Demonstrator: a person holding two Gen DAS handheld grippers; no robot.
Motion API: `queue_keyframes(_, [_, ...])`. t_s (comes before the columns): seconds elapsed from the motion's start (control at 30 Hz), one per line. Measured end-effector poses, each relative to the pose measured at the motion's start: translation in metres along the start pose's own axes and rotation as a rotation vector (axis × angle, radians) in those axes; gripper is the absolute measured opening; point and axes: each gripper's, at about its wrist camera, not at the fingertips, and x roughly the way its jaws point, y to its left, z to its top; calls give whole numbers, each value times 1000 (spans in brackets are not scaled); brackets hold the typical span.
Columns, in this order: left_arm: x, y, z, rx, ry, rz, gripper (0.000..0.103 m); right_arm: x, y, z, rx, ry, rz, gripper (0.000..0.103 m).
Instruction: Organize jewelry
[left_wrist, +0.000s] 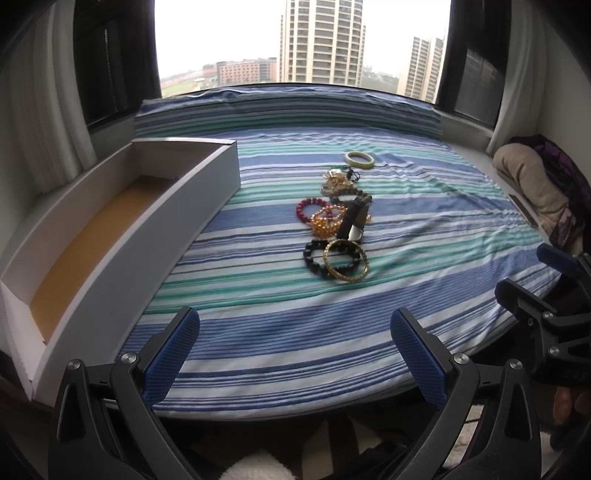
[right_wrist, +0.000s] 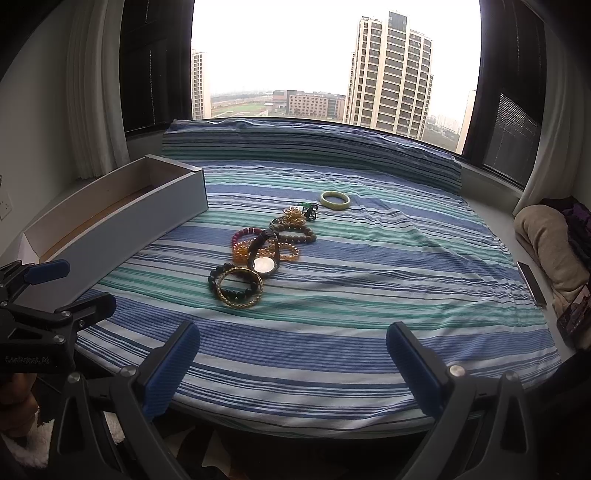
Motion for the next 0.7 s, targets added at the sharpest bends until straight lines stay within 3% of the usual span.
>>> queue_keyframes(0.33, [5, 16, 0, -40, 4, 41, 103, 19, 8, 8, -52, 17, 51, 103])
queue_keyframes(0.6, [18, 29, -1, -79, 35, 54, 103, 102, 29, 20, -122, 143, 229, 102])
queue_keyframes(0.67, [20, 30, -1, -79, 40, 57, 103, 122, 36, 24, -116, 168, 273, 98])
queue_keyframes(0.7, [22, 31, 0, -80, 43, 58, 103, 132, 41, 25, -118, 172, 306, 86])
